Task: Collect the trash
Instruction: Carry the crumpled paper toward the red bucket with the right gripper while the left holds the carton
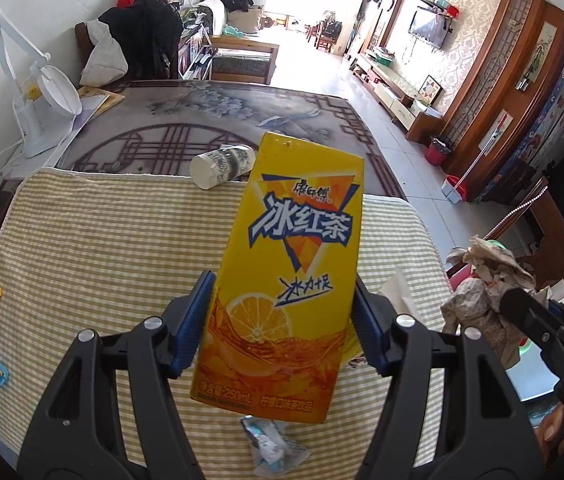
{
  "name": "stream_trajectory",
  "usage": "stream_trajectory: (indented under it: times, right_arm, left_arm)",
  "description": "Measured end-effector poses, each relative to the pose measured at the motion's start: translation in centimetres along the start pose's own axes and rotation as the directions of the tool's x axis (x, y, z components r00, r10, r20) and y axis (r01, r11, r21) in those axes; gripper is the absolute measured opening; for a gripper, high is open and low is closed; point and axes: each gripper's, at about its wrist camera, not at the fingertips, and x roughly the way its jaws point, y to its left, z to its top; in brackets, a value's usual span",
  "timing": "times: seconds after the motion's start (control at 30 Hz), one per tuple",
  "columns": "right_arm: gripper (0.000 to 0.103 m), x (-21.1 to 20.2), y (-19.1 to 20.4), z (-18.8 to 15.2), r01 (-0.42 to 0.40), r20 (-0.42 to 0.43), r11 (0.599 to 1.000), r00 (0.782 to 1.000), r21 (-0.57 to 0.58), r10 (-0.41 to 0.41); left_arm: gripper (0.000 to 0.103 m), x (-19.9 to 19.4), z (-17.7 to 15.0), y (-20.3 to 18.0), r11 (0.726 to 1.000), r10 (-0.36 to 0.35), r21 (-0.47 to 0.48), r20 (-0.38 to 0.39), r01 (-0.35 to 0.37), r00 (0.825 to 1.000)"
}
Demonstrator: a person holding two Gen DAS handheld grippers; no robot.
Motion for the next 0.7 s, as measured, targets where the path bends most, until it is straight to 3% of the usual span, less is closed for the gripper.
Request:
stream_trajectory:
  times: [0.43, 0.7]
  right_arm:
    - [0.035, -1.7, -5.6, -0.8, 0.028, -0.017, 0.999, 0.999, 0.038, -0.027]
    - [0.034, -3.0, -14.0, -2.7, 0.174, -0.05, 0.972, 0.984, 0.155, -0.169]
  left_arm:
    - [0.062, 0.8, -1.5, -4.9, 1.0, -0.008, 0.021, -0.028, 0.008, 1.0]
    - [0.062, 1.8, -2.1, -8.9, 0.996, -0.043, 0.081, -0.055, 0.048, 0.998]
